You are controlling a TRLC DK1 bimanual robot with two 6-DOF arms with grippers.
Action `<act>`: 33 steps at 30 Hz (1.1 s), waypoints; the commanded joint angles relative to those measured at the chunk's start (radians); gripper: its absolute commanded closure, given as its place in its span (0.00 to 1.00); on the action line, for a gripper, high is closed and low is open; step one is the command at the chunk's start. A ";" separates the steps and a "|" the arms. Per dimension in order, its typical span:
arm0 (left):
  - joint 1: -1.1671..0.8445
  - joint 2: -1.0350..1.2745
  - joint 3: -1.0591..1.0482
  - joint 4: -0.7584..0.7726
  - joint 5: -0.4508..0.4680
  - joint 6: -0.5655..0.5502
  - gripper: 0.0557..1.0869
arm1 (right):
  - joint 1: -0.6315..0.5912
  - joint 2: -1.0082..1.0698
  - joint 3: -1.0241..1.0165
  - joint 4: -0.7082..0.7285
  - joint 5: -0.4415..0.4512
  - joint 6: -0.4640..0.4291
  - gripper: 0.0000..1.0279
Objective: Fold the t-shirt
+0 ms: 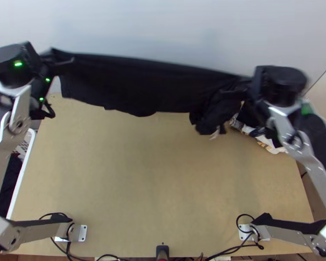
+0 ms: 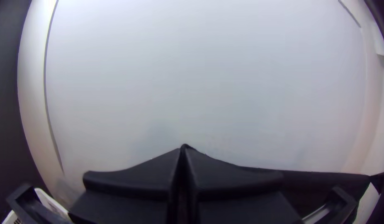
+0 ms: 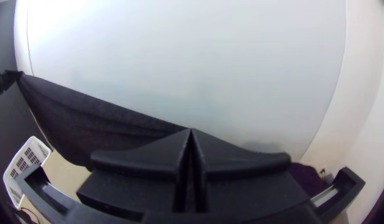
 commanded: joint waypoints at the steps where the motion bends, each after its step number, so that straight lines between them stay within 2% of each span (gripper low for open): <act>1: -0.115 -0.085 0.068 0.141 -0.133 0.197 0.96 | 0.093 -0.101 0.073 0.086 0.175 -0.214 0.97; 5: -0.125 -0.133 0.071 0.200 -0.180 0.243 0.96 | 0.144 -0.199 -0.014 0.237 0.252 -0.406 0.97; 7: -0.125 -0.157 0.076 0.207 -0.182 0.264 0.96 | 0.176 -0.238 -0.039 0.260 0.286 -0.474 0.97; 10: -0.203 -0.202 0.074 0.192 -0.182 0.338 0.96 | 0.211 -0.282 -0.037 0.220 0.315 -0.498 0.97; 13: -0.350 -0.248 0.073 0.048 -0.180 0.362 0.96 | 0.256 -0.322 -0.037 0.128 0.346 -0.489 0.97; 16: -0.442 -0.300 0.018 -0.144 -0.179 0.262 0.96 | 0.288 -0.348 -0.036 -0.021 0.367 -0.408 0.97; 20: -0.499 -0.389 -0.170 -0.228 -0.176 0.213 0.96 | 0.312 -0.367 -0.037 -0.227 0.359 -0.245 0.97; 25: -0.501 -0.426 -0.344 -0.251 -0.165 0.170 0.96 | 0.268 -0.357 -0.066 -0.403 0.201 -0.029 0.97; 30: -0.456 -0.433 -0.490 -0.254 -0.119 0.094 0.97 | 0.257 -0.384 -0.240 -0.415 0.085 0.056 0.97; 33: -0.347 -0.418 -0.584 -0.234 -0.031 0.035 0.97 | 0.182 -0.377 -0.341 -0.369 0.000 0.082 0.97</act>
